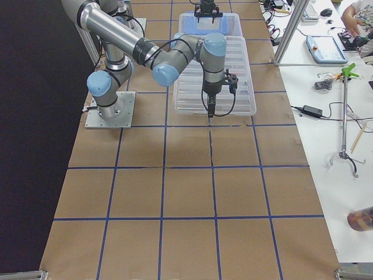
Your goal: Place red block in blue tray from box
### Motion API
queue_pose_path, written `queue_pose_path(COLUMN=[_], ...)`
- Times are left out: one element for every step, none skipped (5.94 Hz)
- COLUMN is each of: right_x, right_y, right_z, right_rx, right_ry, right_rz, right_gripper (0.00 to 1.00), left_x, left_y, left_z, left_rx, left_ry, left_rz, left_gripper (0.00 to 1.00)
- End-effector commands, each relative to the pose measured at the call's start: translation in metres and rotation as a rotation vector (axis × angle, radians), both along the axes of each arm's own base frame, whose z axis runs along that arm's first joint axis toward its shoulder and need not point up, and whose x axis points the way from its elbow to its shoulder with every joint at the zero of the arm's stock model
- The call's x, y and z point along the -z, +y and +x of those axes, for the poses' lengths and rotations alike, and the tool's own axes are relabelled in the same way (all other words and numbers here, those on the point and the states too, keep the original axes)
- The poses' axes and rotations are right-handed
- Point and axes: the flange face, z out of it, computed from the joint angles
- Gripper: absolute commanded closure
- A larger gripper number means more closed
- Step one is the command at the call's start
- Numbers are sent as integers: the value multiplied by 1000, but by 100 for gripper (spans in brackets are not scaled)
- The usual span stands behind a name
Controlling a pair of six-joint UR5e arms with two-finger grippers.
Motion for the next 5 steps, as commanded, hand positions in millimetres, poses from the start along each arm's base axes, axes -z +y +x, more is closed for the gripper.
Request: queue_pose_path(right_x=[-51,-66,-72,-80,-84], right_y=[-2,-3,1,14,27], right_z=[80,122,170,220,253], right_rx=[41,66,52,56,24], right_ry=[-72,-120,-129,-133,-135], right_rz=[6,4,0,-6,-3], right_gripper=[0,0,0,0,0], left_x=[52,72,98,109,111], left_y=[-12,-12,-5,-2,-1], left_z=[-14,-14,-13,-12,-11], left_rx=[17,20,20,23,30], left_ry=[13,13,9,12,12], left_rz=[11,11,27,-5,-2], left_gripper=[3,3,3,3,19])
